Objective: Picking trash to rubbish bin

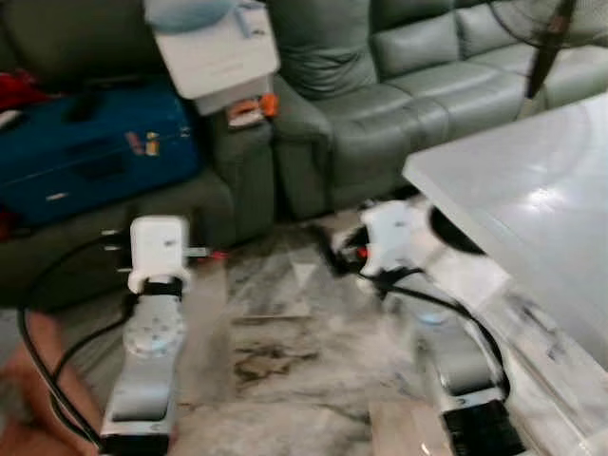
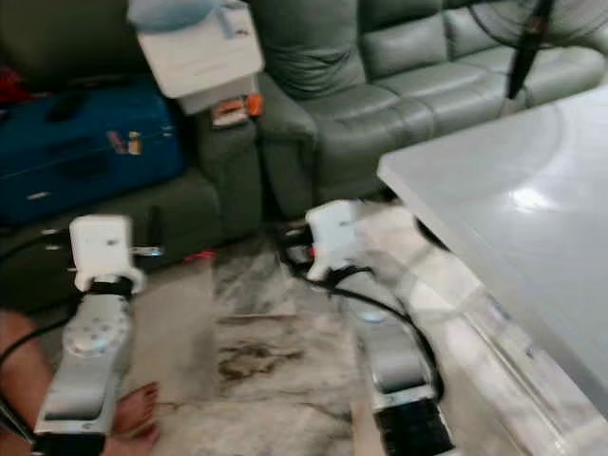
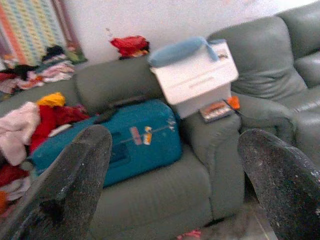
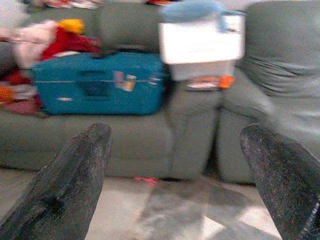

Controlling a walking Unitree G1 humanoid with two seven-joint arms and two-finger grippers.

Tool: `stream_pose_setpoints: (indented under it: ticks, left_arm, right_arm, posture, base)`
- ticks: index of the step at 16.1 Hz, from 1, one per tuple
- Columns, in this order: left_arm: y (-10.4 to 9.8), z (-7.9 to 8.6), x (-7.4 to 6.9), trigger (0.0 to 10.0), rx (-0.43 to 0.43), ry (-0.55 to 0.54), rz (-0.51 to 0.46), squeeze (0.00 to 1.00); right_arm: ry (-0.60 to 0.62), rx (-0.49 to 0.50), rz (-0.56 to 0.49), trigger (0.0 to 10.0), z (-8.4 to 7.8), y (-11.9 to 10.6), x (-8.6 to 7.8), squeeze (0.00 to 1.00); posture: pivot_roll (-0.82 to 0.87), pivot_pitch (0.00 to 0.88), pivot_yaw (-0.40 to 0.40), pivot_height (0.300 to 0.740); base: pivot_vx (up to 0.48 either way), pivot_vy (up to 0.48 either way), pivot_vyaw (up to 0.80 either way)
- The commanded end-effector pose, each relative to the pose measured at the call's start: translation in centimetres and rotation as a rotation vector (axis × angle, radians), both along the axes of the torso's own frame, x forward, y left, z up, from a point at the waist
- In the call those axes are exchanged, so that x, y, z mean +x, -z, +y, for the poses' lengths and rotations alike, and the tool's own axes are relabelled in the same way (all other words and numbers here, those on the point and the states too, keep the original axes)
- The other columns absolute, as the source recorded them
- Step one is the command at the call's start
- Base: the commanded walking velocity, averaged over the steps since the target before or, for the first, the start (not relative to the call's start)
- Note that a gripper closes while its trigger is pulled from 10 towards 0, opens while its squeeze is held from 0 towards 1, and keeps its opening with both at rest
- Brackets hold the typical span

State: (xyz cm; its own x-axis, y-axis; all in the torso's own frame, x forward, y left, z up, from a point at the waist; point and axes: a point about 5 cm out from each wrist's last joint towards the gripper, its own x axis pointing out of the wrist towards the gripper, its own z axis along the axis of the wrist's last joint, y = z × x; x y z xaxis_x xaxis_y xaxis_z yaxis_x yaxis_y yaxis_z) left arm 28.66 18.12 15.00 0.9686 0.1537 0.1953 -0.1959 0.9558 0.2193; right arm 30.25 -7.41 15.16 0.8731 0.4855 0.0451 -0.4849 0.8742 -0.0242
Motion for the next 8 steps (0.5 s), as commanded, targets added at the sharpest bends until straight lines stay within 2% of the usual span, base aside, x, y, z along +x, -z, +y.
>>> stream_pose_setpoints:
  ticks: [1, 6, 8]
  left_arm:
    - [-0.40, -0.76, 0.01, 10.0, -0.016, 0.035, -0.018, 0.00]
    - [-0.59, -1.44, -0.07, 10.0, -0.045, 0.096, -0.027, 0.00]
    - [-0.68, -1.56, -0.07, 10.0, -0.055, 0.110, -0.034, 0.00]
  right_arm:
    - [0.027, -0.009, -0.011, 10.0, -0.83, -0.22, 0.22, 0.00]
    - [0.036, 0.004, -0.009, 10.0, -1.02, -0.26, 0.25, 0.00]
    - [0.034, 0.005, -0.011, 10.0, -1.00, -0.32, 0.24, 0.00]
  posture:
    - [0.02, 0.035, 0.037, 0.740]
    - [0.01, 0.036, 0.038, 0.740]
    - [0.01, 0.036, 0.038, 0.740]
  base:
    - [0.000, 0.000, 0.44]
    - [0.000, 0.000, 0.00]
    - [0.364, 0.000, 0.00]
